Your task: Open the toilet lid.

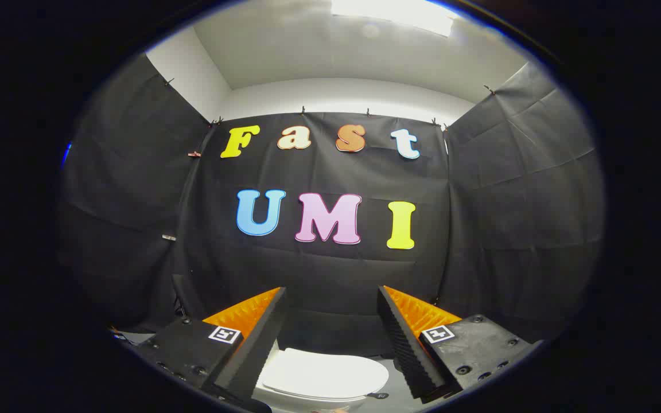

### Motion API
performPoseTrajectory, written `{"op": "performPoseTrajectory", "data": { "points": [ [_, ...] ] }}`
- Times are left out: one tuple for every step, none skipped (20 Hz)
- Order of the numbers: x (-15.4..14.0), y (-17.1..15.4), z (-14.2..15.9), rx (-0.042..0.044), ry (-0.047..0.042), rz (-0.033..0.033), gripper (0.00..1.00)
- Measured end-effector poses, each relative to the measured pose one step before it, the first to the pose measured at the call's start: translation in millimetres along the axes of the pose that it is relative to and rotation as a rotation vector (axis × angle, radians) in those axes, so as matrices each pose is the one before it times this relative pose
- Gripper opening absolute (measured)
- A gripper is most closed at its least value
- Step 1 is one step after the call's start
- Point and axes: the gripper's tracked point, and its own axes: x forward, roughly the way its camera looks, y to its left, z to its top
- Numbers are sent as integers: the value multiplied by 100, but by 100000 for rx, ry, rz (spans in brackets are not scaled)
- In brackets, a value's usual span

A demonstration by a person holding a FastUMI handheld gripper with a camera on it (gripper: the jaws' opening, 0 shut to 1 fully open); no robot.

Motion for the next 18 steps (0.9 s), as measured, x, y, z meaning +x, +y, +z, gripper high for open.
{"op": "performPoseTrajectory", "data": {
  "points": [
    [71, 13, 4, 75, 212, 158, 99],
    [-4, 141, 105, 192, -72, 191, 98],
    [-51, 201, 11, -37, -99, 264, 98],
    [-17, 106, -119, -392, 83, 3, 98],
    [-91, 150, -186, -591, 191, 205, 99],
    [-59, 95, 23, -621, 126, 249, 98],
    [-25, -31, 110, -392, -65, 104, 99],
    [28, 0, 28, -174, -151, 54, 99],
    [-126, 241, 84, 121, -254, 518, 99],
    [-15, 277, 94, 339, -298, 912, 99],
    [34, -48, 95, 77, -425, -80, 98],
    [37, -192, 92, -340, -188, -545, 99],
    [6, -20, 13, -408, -255, -403, 99],
    [-50, -61, 146, -299, -472, -188, 99],
    [-99, 52, 131, -137, -549, -218, 98],
    [-64, -31, 142, 34, -572, -196, 98],
    [-30, -124, 78, 150, -381, -169, 98],
    [-7, -126, 27, 257, -29, -219, 98]
  ]
}}
